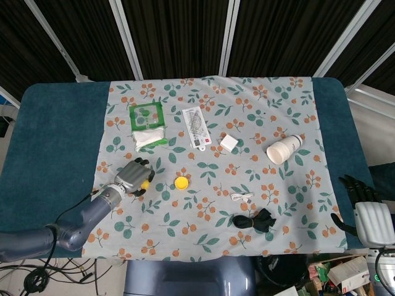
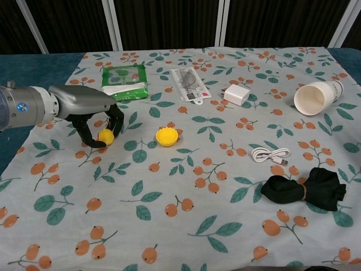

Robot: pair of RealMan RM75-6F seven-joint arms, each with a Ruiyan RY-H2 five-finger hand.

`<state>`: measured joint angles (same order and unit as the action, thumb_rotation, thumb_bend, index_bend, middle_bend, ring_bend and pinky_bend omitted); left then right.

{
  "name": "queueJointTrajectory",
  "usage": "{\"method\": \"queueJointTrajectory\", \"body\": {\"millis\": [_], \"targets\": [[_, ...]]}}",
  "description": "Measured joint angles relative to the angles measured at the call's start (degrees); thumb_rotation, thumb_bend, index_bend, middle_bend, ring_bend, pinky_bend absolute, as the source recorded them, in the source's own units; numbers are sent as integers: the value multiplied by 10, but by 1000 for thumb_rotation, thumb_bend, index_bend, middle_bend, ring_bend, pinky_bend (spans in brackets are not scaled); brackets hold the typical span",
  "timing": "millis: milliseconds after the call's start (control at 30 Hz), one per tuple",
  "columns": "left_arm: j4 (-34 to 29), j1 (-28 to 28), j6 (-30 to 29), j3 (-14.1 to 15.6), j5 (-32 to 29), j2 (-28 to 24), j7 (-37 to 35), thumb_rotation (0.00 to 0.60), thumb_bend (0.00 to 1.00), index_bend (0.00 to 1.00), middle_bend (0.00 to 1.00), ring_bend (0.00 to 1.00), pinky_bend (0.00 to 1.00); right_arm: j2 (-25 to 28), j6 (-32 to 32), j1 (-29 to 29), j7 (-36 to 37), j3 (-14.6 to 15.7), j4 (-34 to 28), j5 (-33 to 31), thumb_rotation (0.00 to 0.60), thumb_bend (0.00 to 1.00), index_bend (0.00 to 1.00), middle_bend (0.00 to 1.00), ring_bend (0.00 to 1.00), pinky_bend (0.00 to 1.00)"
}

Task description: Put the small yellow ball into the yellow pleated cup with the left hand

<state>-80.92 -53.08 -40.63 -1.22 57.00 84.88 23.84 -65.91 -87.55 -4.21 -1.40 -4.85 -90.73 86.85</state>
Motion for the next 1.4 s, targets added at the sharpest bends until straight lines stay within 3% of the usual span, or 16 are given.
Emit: {"method": "queueJointTrajectory", "body": {"millis": [300,600,1400], "targets": [[-37,-7,-18,-29,-2,-17,-12,600,367,467,482,132,153,0,-2,1,-1,0,-1,0,600,122,141,104,135,191],[-39,-35,-16,-60,-11,10,-16,600,367,466,477,132,153,0,-2,1,-1,-1,-1,0,600,122,141,104,135,191],[4,-93,-3,-49,-68,88,54,600,363,462,462,132,150,1,-1,2,3,-2,-1,-4,600,122,140,104,135,191]]}}
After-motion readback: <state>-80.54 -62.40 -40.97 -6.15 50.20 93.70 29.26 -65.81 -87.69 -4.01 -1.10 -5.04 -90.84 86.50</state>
